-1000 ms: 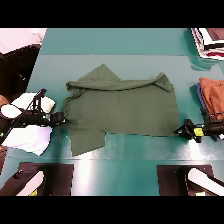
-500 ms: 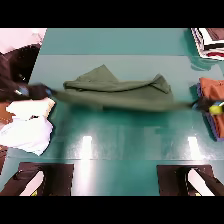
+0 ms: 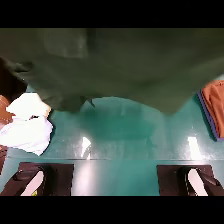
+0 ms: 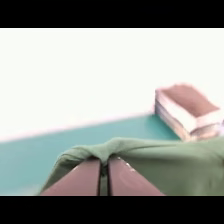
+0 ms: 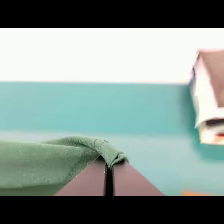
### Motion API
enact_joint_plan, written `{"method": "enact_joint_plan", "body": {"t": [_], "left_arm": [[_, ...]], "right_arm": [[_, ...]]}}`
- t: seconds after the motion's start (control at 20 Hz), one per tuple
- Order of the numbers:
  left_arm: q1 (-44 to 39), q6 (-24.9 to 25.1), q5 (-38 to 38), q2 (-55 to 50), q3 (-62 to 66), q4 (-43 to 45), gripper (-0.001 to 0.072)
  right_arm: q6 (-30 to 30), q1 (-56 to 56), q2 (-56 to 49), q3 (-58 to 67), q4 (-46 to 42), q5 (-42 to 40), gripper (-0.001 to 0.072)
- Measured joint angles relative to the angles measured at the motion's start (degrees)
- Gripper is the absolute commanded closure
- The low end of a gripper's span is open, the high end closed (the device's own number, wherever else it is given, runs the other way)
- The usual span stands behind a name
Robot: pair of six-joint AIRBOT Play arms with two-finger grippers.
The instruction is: Fold the shirts.
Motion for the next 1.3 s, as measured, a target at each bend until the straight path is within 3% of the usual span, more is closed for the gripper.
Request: {"method": "enact_joint_plan", "body": {"t": [0.15, 0.3, 0.5, 0.75, 0.95, 1.3], "left_arm": [[0.0, -1.8, 0.5, 0.0, 4.3, 0.5, 0.0679], [0.0, -2.5, 0.6, -0.5, 0.1, 0.8, 0.0679], [0.0, -2.8, -1.4, -5.1, -12.3, 0.9, 0.0679], [0.0, -0.8, -3.0, -18.0, -26.7, 1.2, 0.0679], [0.0, 1.2, 1.6, -31.4, -31.4, 0.8, 0.0679], [-1.9, 9.2, 14.0, -47.7, -28.5, -3.6, 0.0678]], "right_arm": [[2.2, -1.8, -3.0, 8.6, 0.1, 3.9, 0.07], [4.3, -1.3, -7.3, 11.5, 0.2, 7.9, 0.07], [5.8, 4.7, -15.4, 6.0, -2.1, 11.6, 0.07], [8.1, 14.5, -28.8, -3.7, -13.9, 14.0, 0.0699], [8.6, 17.9, -41.8, -5.7, -17.4, 12.2, 0.07], [8.8, 19.6, -58.4, 5.6, -19.0, 5.6, 0.07]]}}
